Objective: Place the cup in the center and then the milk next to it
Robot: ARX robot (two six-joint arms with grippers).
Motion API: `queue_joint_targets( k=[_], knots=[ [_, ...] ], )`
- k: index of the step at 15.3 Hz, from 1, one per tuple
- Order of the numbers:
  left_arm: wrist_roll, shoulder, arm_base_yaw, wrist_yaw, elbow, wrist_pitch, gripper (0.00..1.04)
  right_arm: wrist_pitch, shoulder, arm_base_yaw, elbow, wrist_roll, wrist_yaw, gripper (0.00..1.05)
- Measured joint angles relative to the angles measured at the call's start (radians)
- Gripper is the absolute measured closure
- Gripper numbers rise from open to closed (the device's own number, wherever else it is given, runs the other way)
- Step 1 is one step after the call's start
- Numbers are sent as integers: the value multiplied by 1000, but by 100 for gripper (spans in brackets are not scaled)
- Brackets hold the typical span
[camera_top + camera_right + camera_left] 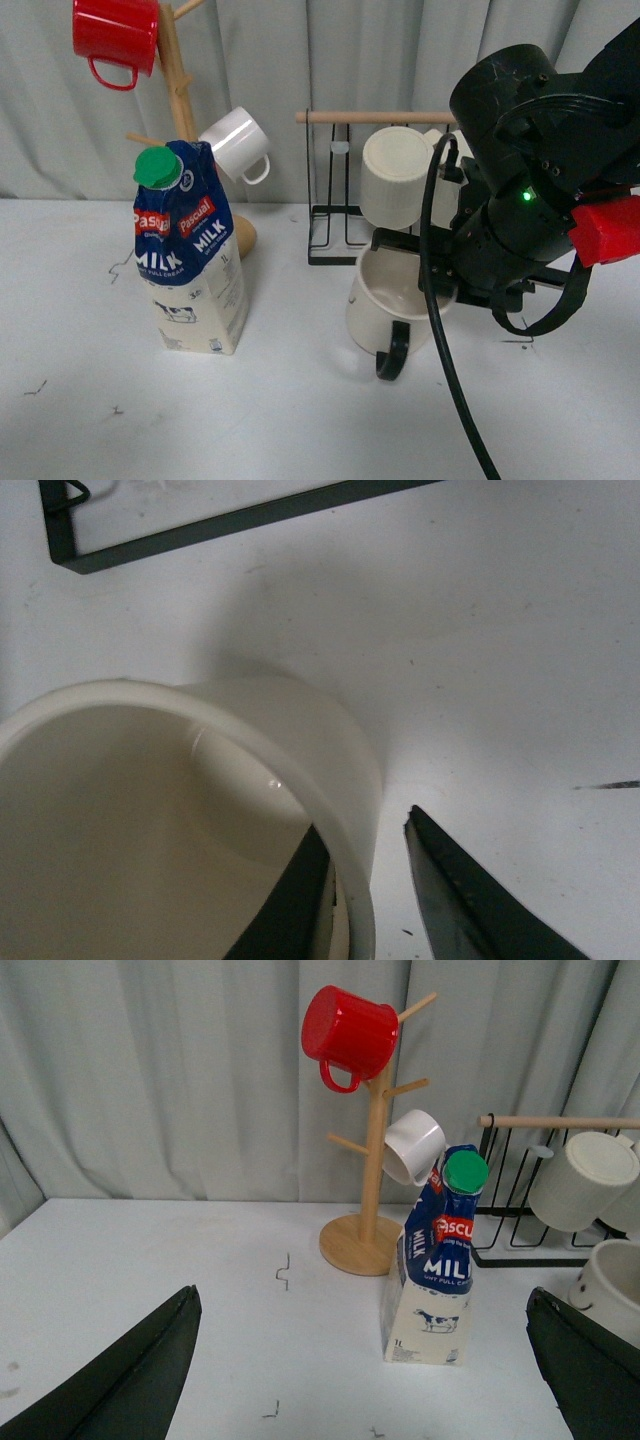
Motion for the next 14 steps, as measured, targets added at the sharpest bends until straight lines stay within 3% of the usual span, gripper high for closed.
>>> queue_joint_targets(
  k=[4, 7, 9, 10, 11, 12, 14],
  knots=[
    [0, 0, 0, 0, 0, 0, 7, 72, -110, -3, -100, 6, -8, 41],
    [0, 0, 0, 0, 0, 0, 7, 290, -445, -18, -326, 9, 81, 7],
    [0, 0, 0, 0, 0, 0, 7, 469, -707, 7, -497, -4, 108, 7],
    [0, 0, 0, 0, 0, 1, 7, 660, -722, 15, -540, -58, 173, 12],
    [0, 0, 0, 0, 0, 1, 7, 856, -726, -2, -646, -193, 255, 24],
    [0, 0, 1, -3, 0, -3, 7, 957, -745, -39, -785, -327, 259, 37],
    [0, 0, 1, 0, 0, 0, 7, 1043, -851, -102, -903, -436, 224, 61]
  ],
)
